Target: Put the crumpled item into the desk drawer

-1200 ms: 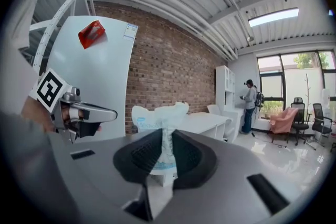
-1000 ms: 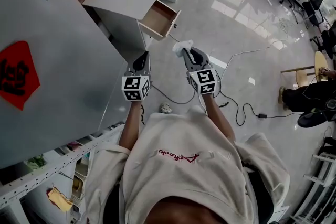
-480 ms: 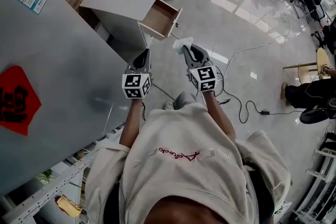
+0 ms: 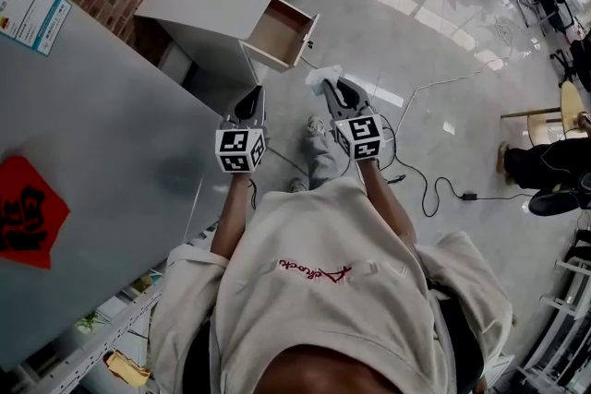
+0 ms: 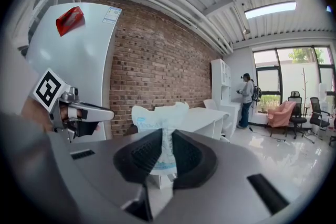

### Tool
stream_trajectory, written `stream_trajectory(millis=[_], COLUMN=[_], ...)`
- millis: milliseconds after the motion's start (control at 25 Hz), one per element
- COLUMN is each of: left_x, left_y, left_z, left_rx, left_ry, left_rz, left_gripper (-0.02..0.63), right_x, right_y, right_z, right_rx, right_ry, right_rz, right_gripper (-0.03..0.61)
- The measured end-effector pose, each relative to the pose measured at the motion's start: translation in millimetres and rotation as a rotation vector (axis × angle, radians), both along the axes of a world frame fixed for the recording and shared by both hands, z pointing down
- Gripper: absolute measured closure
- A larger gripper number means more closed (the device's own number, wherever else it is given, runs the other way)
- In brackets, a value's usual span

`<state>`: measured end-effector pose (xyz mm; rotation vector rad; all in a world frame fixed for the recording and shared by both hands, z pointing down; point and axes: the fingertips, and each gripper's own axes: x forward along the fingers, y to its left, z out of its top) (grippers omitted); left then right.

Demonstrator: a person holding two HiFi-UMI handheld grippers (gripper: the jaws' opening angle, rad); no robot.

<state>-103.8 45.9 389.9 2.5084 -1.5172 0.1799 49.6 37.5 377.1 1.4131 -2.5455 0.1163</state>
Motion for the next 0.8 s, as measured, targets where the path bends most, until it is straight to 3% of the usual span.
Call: stream_trajectory(millis=[320,800], left_x=[3,27], left_y=[-62,-203], left_z=[4,-9], left_rx=[-0.003,-0.020], left_ry=[-0.019,-0.031], left_rz=[-0.012,-0.047], left_gripper=[0.604,0.604], right_x=[3,20], right_y=[-64,-212], right_z=[10,-1], right_rx=[-0.008,-0.023], right_ry=[-0.010,-0.015], right_rz=[-0.015,-0.072], right_gripper=[0.517,0.517])
